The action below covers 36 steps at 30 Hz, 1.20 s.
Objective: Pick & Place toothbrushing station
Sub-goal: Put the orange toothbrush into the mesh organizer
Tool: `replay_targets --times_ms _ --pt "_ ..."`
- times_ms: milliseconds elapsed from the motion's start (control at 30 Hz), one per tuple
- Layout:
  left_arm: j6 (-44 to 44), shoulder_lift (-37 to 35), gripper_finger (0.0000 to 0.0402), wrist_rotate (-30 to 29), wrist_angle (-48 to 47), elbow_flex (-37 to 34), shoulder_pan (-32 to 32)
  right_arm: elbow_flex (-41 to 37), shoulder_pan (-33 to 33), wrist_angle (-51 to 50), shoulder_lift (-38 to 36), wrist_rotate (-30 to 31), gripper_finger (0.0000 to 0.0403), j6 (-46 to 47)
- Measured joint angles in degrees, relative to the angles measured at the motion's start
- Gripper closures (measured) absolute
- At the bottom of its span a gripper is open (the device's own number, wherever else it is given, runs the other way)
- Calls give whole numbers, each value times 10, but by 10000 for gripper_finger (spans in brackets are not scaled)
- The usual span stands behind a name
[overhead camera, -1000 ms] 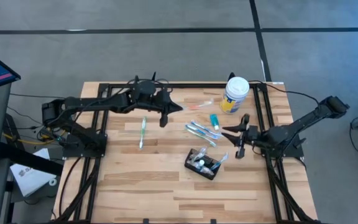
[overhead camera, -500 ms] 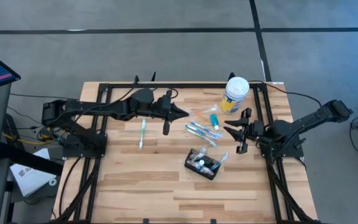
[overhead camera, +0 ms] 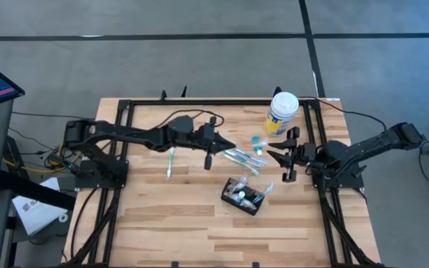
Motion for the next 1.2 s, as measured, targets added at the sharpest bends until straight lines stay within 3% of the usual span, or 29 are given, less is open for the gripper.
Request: replay_targets --times_ms 333,767,1200 --pt "-13 59 401 0 55 0 0 0 -1 61 48 0 289 -43" --pt "-14 62 401 1 58 0 0 49 -23 76 130 2 233 -44" --pt "-14 62 401 1 55 0 0 57 -18 75 133 2 272 -44"
